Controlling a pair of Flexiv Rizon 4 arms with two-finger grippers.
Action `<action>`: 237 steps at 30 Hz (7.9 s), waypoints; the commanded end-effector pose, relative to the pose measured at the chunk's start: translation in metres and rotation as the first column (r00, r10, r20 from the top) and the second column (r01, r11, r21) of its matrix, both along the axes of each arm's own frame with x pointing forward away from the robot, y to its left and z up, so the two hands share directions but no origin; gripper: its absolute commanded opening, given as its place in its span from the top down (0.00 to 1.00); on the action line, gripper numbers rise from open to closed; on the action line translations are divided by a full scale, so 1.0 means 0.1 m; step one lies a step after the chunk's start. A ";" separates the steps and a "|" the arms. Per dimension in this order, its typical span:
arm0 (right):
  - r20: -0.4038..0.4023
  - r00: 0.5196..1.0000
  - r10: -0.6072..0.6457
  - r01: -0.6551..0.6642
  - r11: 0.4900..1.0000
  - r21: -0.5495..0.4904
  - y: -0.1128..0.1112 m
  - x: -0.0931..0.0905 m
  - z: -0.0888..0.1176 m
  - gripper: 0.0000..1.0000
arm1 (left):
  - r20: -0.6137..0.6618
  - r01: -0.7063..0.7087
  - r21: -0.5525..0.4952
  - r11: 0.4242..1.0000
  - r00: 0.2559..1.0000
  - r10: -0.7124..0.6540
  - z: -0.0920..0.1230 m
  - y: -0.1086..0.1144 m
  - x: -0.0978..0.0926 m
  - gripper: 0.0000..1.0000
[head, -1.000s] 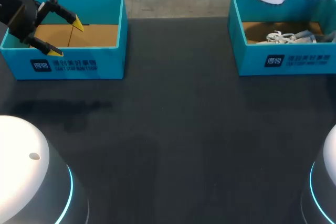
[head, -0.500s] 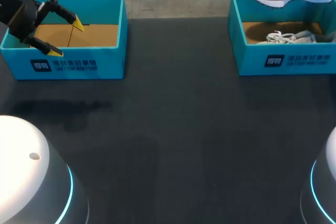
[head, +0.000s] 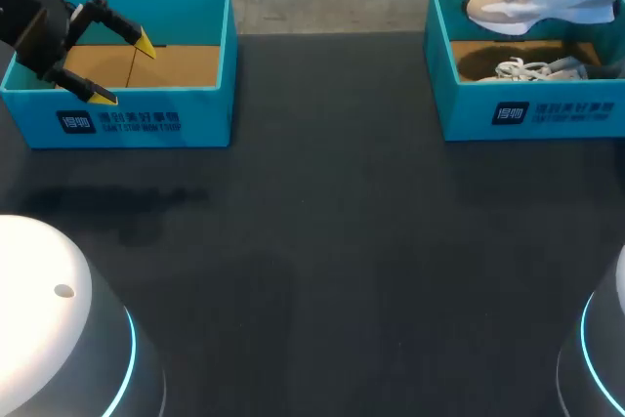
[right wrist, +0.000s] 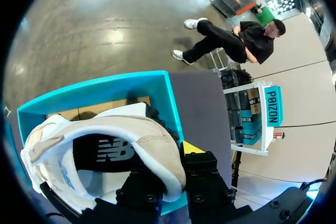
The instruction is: Take the shoe out of the shoebox, open the shoe tongue, remove and reinsert the insole, then place the shoe into the shoebox
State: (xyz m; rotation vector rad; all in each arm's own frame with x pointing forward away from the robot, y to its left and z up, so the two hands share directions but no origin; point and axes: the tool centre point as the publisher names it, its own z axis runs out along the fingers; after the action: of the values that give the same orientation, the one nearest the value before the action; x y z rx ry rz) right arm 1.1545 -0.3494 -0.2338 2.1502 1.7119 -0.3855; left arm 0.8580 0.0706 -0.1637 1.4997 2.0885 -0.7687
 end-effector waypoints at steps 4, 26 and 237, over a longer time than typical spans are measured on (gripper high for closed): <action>-0.003 1.000 -0.008 0.008 1.000 0.010 -0.02 0.01 -0.14 1.00 | -0.001 0.001 0.003 1.000 1.000 -0.001 0.00 0.00 0.01 0.00; -0.040 0.998 -0.047 0.047 0.999 0.005 -0.07 0.01 -0.61 1.00 | -0.001 0.001 0.003 1.000 1.000 -0.001 0.00 0.00 0.01 0.00; 0.057 0.964 0.258 -0.259 0.882 0.393 1.01 -2.41 0.24 0.00 | -0.116 -0.241 0.737 -0.631 -0.965 0.233 -0.67 -0.66 1.16 0.00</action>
State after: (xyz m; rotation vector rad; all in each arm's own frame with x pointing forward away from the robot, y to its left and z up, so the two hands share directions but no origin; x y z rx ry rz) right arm 0.9210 -0.2407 -0.2086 2.1285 2.1990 -0.0435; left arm 0.9703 0.0068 -0.2267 -2.3227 2.1760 -0.1953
